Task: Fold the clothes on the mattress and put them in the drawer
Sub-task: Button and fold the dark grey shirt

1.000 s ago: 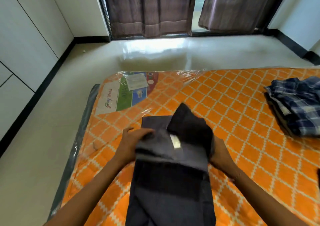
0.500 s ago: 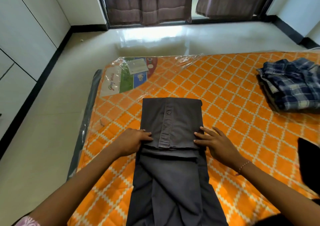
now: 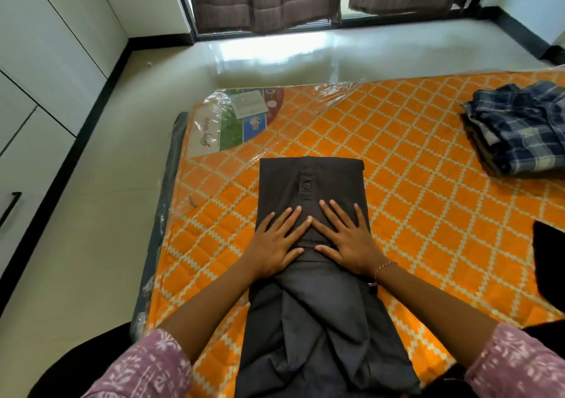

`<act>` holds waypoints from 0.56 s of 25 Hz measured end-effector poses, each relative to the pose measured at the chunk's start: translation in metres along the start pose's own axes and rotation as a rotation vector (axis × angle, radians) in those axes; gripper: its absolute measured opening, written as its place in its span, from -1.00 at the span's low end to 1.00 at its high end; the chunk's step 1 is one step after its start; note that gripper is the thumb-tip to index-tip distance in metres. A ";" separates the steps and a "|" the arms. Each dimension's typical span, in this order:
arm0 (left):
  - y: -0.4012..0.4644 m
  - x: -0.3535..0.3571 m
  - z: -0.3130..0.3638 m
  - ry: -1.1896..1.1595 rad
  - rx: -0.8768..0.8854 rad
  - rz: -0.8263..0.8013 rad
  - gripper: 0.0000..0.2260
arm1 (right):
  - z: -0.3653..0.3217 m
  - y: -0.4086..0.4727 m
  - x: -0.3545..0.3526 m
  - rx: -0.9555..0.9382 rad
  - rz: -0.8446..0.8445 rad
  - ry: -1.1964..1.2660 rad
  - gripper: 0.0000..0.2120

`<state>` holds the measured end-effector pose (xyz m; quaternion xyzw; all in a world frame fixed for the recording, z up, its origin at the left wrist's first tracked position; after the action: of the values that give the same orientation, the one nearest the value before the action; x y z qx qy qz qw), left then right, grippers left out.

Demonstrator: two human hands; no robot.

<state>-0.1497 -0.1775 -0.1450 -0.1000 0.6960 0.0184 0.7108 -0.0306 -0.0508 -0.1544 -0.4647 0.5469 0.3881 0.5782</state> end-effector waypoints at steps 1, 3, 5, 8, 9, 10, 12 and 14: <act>-0.011 -0.001 -0.003 0.032 0.033 -0.008 -0.52 | 0.002 -0.008 0.000 -0.002 -0.008 0.000 -0.40; -0.040 0.002 -0.010 0.049 0.108 0.019 -0.60 | 0.009 -0.038 -0.002 -0.056 0.012 0.004 -0.46; -0.066 0.004 -0.015 0.041 0.182 0.052 -0.61 | 0.015 -0.074 -0.004 -0.142 0.017 -0.041 -0.54; -0.090 0.005 -0.017 0.154 0.208 -0.022 -0.44 | 0.016 -0.105 0.005 -0.225 -0.099 -0.016 -0.42; -0.096 0.004 -0.017 0.159 0.184 -0.059 -0.38 | 0.020 -0.109 0.009 -0.220 -0.140 0.003 -0.38; -0.101 0.004 -0.018 0.154 0.161 -0.079 -0.37 | 0.025 -0.112 0.011 -0.207 -0.199 0.006 -0.36; -0.117 0.007 -0.020 0.141 0.136 -0.060 -0.43 | 0.031 -0.119 0.011 -0.202 -0.240 -0.009 -0.29; -0.134 0.011 -0.019 0.151 0.143 -0.053 -0.44 | 0.025 -0.125 0.006 -0.239 -0.240 -0.111 -0.18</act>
<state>-0.1458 -0.3133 -0.1401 -0.0685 0.7443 -0.0576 0.6618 0.0968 -0.0607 -0.1473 -0.5699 0.4048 0.4038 0.5902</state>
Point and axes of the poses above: each hand's wrist, its own y-axis towards the middle knuckle, its own x-axis out of the palm, z = x × y, the point moved 5 cm from there along y, towards the middle knuckle, and after that the axes turned 3 degrees about -z, right-handed, at the moved point
